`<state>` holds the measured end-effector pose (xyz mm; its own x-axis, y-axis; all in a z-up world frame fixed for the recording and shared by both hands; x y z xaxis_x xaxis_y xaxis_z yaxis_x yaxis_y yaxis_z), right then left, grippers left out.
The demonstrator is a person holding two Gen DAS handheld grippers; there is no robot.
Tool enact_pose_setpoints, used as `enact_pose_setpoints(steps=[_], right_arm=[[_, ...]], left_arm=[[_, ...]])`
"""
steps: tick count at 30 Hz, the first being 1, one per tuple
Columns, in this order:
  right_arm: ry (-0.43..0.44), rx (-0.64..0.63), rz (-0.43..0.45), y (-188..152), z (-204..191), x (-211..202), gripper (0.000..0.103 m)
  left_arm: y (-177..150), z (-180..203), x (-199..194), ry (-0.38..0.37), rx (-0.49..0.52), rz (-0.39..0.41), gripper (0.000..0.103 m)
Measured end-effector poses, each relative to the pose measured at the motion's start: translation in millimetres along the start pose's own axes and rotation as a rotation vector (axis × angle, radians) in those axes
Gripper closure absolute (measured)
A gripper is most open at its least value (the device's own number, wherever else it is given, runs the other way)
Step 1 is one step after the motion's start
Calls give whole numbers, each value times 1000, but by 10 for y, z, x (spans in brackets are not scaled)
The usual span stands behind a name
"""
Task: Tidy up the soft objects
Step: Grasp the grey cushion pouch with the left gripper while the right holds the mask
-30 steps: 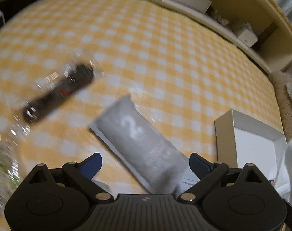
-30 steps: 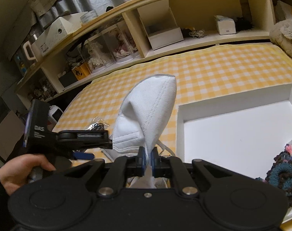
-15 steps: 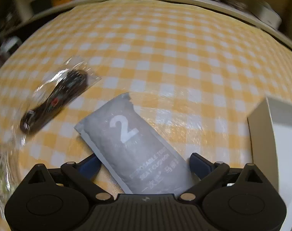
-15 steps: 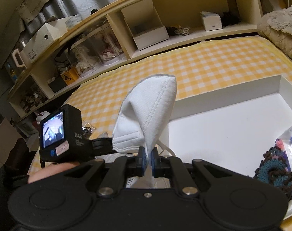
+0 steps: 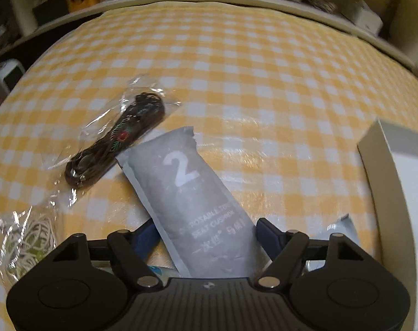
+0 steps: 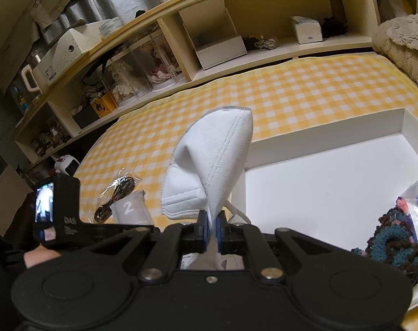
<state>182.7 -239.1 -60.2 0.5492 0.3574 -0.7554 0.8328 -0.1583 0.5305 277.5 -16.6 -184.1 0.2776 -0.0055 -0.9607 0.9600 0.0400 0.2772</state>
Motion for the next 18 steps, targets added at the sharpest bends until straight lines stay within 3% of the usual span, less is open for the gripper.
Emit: enact_pose_setpoints(steps=[4,8,9,10,13,18], right_arm=[[-15,-16,-17,-18,-19,57,96],[-33,-30,-31,-26,-39,127,96],[-36,-33,-33,-27,-41,136,96],[-40,-36,-35,-27,-41,148,96],[-52,-36,-39,-29,-20,167,96],[-53,-30,-42,-16,12,183,96]], left_arm=[[177,-154,30,-39,-130,15,12],[312,-109,110,-24,-268,14,11],[338,-73,143,-1,-277,15,14],[346,-36,162,21,-264,17,26],[330,44,119,63,-188,63,44],[288,54,9,7,-103,77,50]])
Point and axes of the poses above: each gripper's, at about its wrist camera, not at the fingertips, and x roughly the way its jaws point, z to its right, y to its top, the point moved 6 cm from there along x, roughly the way its jaws point, and after that the axes turned 14 degrees about -z, right-handed, at the moved point
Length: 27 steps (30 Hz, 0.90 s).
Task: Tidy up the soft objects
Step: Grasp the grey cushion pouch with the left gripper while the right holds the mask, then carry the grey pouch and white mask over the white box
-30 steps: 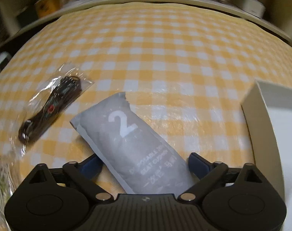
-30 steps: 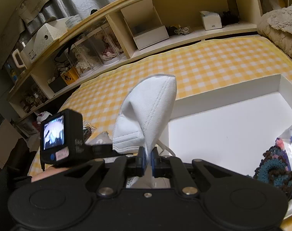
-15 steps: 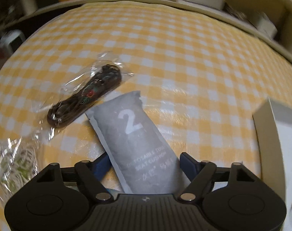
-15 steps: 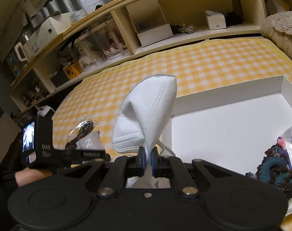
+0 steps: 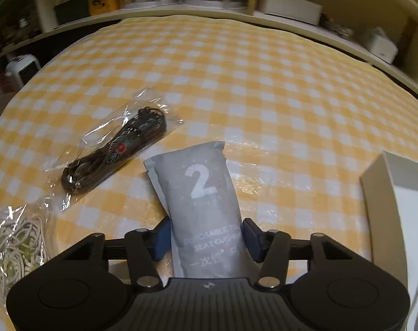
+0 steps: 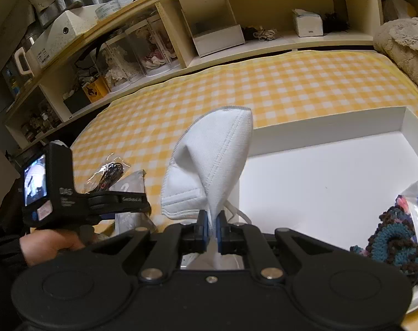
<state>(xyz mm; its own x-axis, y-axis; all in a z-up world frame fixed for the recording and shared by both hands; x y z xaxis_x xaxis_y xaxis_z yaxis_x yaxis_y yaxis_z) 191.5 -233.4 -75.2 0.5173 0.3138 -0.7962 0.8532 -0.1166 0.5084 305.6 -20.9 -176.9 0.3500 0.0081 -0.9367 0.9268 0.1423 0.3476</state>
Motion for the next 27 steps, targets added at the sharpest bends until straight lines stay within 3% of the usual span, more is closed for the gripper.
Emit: enact_pose_setpoints(steps=[4,16,27], right_arm=[[-1,-5,3,4,5,-1,96],[11,-1,58,100,49,-239,96],[-7,48,113,181,470,-648,96]], left_arm=[[-68,49,-146,-21,88,37,50],[-169,474,-958,-160,200,138,50],[-360,1105,-1315,-327,284,160,50]])
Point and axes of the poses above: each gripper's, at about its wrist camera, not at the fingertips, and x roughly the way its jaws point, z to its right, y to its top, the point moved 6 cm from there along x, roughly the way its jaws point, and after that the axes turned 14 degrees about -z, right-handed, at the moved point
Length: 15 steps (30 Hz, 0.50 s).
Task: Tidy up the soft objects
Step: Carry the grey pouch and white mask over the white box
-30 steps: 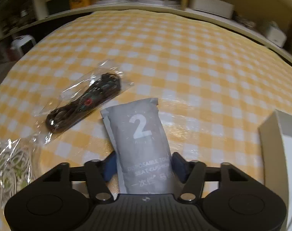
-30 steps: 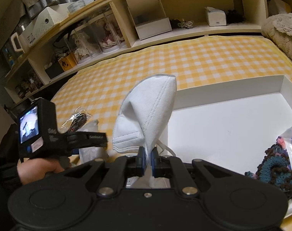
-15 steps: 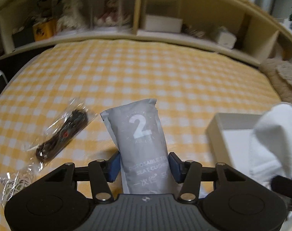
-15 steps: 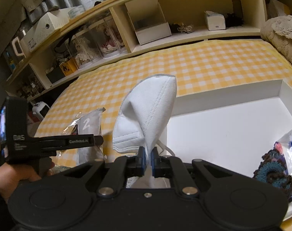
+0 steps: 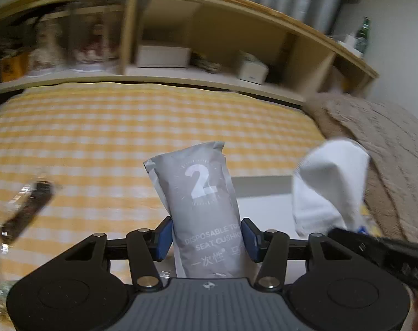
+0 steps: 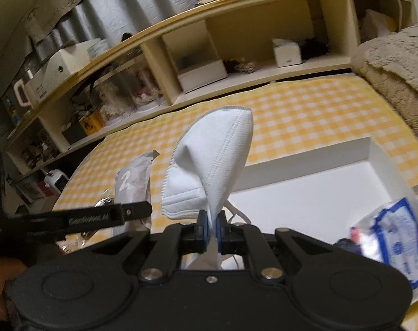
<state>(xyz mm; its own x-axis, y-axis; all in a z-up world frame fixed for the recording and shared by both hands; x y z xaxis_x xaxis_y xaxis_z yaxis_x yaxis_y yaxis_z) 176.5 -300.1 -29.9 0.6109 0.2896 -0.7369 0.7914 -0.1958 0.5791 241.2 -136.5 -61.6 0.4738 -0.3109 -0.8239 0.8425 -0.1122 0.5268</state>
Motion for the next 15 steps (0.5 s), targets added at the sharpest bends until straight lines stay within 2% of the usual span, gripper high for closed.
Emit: enact_pose_setpoints(steps=[8,15], right_arm=[[-52,110,12,2,549,-98,96],[-130,179,34,153,962,-6,96]], left_arm=[[-243,598,289,-84,69,-87,50],[-443,795,675,-91,78,-173,50]])
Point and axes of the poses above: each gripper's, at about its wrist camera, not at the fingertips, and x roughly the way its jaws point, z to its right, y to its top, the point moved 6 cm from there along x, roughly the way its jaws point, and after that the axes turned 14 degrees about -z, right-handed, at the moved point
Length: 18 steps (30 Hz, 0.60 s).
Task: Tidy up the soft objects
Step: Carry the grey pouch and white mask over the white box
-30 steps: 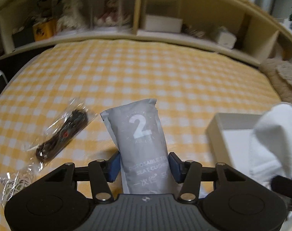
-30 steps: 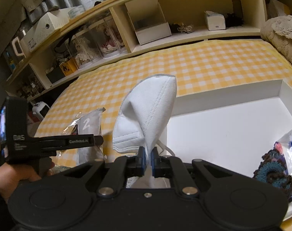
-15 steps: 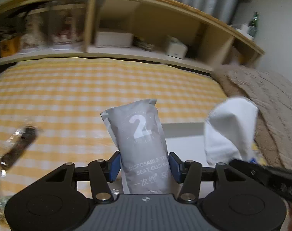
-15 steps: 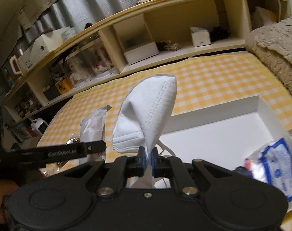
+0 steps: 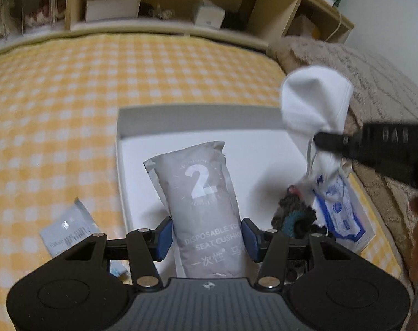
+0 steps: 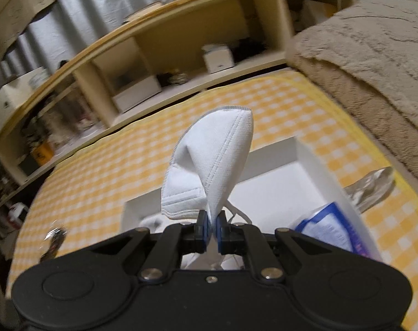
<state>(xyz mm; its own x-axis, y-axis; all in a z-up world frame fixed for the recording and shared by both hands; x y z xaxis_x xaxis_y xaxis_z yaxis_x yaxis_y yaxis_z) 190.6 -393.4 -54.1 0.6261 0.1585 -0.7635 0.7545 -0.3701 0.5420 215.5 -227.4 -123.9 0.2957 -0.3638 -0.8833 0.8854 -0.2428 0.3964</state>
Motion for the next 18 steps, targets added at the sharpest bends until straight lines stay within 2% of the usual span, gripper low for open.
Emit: enact_pose_setpoints(steps=[7,12,13,14,16,18], right_arm=[[-47,81,-36,232,399,345,96],[-11,131,-87,280,523,642,95],[-9,133,-91,282,529,678,88],[-19,140,-97,282,539,719,74],[-50,144,-107,265,549,776,59],[-81,145,-118,256,563,806,56]], left_arm=[[-28,-18,211,1,-10,-35,50],[12,-70,284,-3,-18,-42,50],[19,-79,298,-3,-17,-43,49],[23,-86,310,-2,-16,-45,49],[35,-102,338,1,-20,-51,47],[32,-122,355,0,-24,-61,47]])
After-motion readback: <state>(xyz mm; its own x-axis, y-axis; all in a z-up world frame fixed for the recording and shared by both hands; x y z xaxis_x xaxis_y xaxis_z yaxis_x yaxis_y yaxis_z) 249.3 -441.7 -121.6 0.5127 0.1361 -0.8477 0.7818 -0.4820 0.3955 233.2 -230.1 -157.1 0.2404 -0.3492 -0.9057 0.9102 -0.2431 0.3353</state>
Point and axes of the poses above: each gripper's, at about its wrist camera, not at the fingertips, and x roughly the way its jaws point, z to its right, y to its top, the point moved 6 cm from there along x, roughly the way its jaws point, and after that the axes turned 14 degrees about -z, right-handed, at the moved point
